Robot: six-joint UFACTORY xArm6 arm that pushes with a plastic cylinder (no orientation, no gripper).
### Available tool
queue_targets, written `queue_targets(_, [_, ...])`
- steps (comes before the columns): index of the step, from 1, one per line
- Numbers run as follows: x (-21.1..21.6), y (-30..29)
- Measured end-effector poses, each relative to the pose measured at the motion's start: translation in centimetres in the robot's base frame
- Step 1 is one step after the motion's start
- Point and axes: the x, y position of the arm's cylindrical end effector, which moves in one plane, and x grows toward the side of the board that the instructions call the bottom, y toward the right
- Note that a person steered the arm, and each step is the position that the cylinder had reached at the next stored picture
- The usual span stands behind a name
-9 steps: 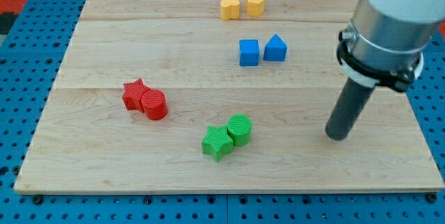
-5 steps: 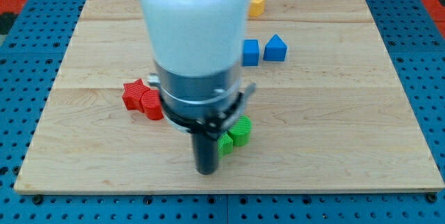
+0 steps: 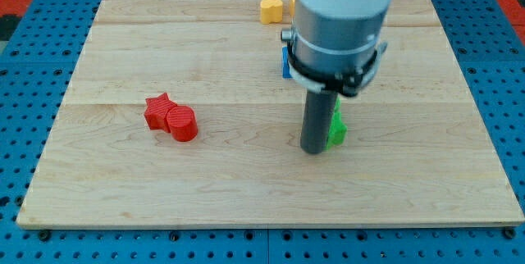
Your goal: Push the green blocks into the blue blocks at the bottom side
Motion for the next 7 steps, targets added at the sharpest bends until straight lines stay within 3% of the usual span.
queue_targets(1, [-1.6, 0.8])
queue_targets(2, [1.1, 3.0])
queue_targets(3, [-2.8, 3.7])
queue_targets(6, [-8.2, -0.8])
queue_targets(7, [-5.2, -2.1])
